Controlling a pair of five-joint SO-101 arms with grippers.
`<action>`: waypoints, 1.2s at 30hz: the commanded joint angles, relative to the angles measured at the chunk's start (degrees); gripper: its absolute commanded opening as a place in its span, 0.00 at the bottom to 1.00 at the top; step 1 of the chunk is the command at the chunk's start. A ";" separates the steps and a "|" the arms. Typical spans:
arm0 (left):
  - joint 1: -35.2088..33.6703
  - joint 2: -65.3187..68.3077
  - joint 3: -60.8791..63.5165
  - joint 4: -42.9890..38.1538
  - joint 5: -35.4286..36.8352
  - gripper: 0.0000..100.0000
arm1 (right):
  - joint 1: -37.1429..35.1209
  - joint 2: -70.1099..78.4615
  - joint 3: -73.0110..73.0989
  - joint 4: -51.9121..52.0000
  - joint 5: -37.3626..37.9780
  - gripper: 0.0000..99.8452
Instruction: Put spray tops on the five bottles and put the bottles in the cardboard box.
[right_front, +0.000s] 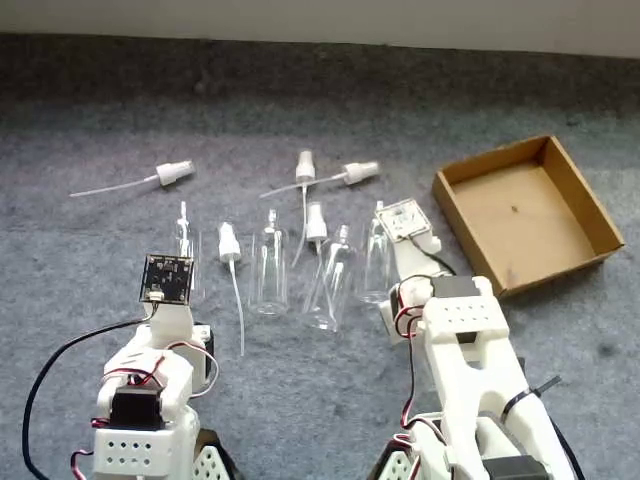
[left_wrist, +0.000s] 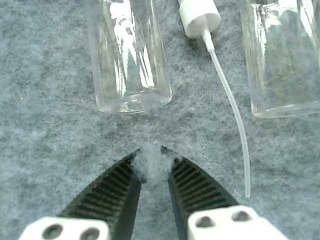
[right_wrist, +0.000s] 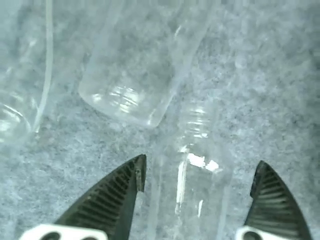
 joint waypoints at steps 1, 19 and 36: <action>-0.22 -0.13 1.01 0.00 0.26 0.01 | -0.57 -0.04 -2.77 -0.92 -0.44 0.28; -0.40 -0.13 1.01 0.09 0.26 0.01 | -0.48 8.92 -1.01 -2.24 -0.79 0.28; -0.40 -0.13 1.01 0.09 0.26 0.01 | -0.40 9.98 -0.84 -5.49 -0.79 0.19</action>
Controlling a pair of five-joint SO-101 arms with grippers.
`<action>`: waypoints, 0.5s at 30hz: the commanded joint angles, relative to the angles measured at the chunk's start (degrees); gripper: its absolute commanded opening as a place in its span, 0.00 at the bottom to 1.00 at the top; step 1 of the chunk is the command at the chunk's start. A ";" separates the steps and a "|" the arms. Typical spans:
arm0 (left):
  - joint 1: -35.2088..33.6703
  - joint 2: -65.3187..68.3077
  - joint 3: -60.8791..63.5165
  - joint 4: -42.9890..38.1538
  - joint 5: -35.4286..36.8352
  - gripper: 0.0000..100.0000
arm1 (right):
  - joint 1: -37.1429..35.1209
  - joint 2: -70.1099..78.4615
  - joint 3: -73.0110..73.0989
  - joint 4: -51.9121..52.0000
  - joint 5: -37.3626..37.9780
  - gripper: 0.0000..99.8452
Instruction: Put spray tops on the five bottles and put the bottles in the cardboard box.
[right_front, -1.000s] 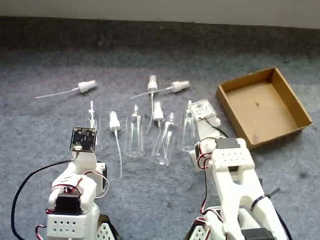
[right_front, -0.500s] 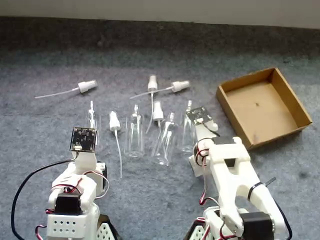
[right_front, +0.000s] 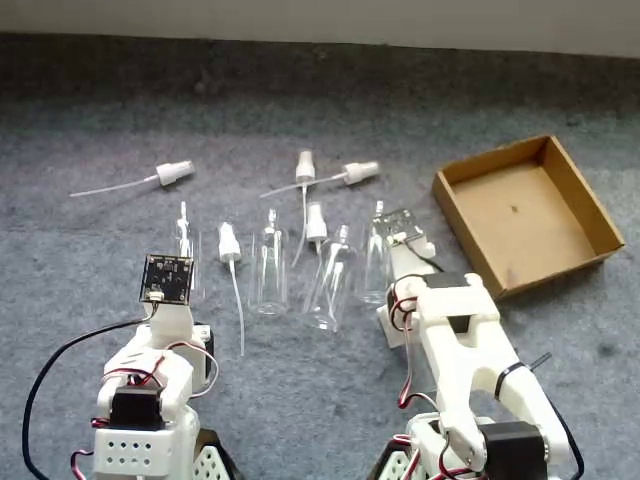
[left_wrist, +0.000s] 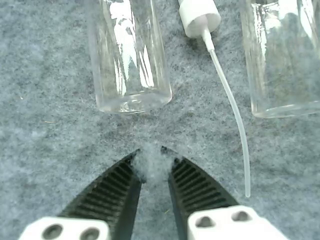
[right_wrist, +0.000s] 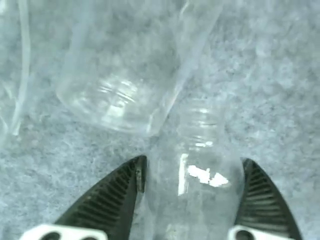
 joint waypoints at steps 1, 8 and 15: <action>-0.40 -0.13 1.01 0.09 0.26 0.01 | -0.48 0.31 -0.92 -0.48 -0.62 0.17; -0.48 -0.13 1.01 0.00 0.26 0.01 | -0.40 -0.31 -1.19 -0.40 -0.62 0.11; -0.48 -0.13 1.01 0.00 0.26 0.01 | 1.98 -0.40 -4.09 2.15 -0.62 0.11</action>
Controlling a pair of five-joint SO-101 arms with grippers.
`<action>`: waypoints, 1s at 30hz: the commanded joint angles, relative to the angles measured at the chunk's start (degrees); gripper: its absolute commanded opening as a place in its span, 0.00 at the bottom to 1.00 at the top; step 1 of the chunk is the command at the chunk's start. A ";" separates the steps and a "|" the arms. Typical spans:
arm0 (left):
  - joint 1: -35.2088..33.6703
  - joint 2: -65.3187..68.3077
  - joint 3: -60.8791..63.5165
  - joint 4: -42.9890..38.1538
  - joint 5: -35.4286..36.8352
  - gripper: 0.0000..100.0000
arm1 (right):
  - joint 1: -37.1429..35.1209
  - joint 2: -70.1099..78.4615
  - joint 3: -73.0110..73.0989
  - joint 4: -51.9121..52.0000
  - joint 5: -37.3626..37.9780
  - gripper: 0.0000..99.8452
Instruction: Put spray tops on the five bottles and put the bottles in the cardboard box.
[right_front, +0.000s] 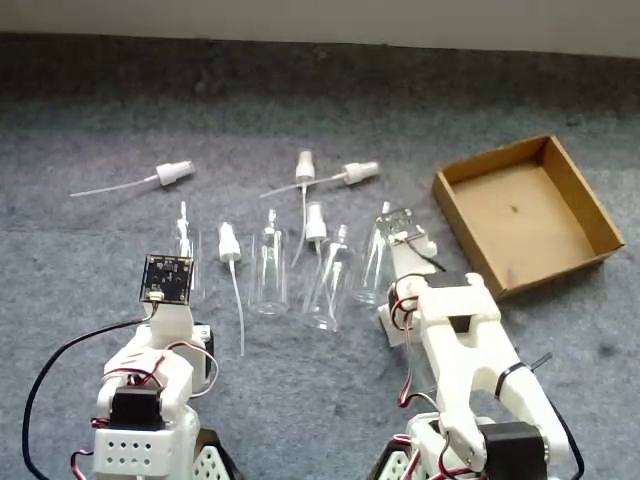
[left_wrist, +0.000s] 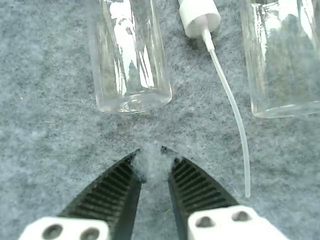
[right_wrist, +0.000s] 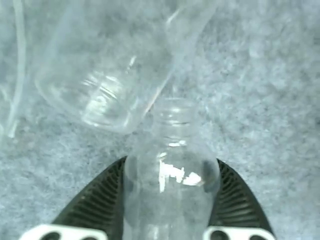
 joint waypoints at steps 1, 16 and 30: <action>-0.48 -0.13 1.01 0.00 0.26 0.01 | 2.68 -0.40 -5.49 3.74 -0.62 0.11; -0.57 -0.13 1.01 0.00 0.18 0.01 | 5.58 -0.40 -35.56 31.16 -0.70 0.11; -0.57 -0.22 1.01 -0.09 -21.71 0.01 | 5.49 -0.66 -67.91 51.91 -8.35 0.11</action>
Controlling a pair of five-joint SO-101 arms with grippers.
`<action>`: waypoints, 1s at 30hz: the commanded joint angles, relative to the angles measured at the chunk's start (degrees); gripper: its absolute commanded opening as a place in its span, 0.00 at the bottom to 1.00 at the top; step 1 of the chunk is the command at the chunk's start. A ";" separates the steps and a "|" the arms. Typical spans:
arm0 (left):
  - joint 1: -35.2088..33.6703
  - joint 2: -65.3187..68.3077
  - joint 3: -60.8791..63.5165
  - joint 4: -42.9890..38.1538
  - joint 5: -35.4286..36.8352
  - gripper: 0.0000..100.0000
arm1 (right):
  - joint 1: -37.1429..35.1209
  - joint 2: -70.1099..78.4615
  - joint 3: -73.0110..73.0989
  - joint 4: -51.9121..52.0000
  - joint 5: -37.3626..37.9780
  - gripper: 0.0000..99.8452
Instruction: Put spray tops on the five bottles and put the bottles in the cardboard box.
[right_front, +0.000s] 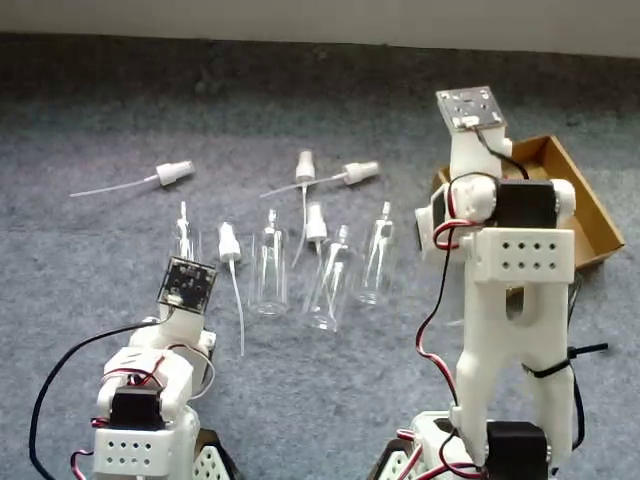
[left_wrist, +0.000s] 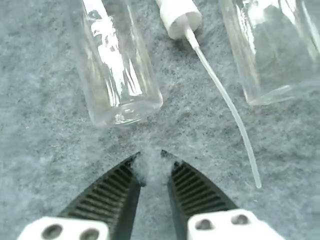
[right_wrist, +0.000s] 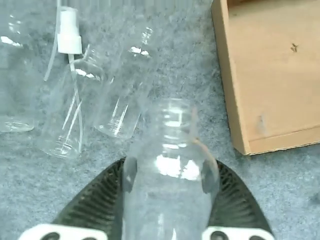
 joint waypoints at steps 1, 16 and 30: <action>-0.57 -0.22 1.01 -0.35 -8.97 0.01 | 0.48 -1.71 -8.75 2.42 -0.97 0.11; -0.75 -0.22 0.48 -1.76 -19.52 0.01 | -7.60 -33.19 -0.22 1.89 -0.97 0.11; -5.14 0.04 -11.30 -2.02 -19.60 0.01 | -7.60 -56.84 46.73 -26.59 -0.97 0.11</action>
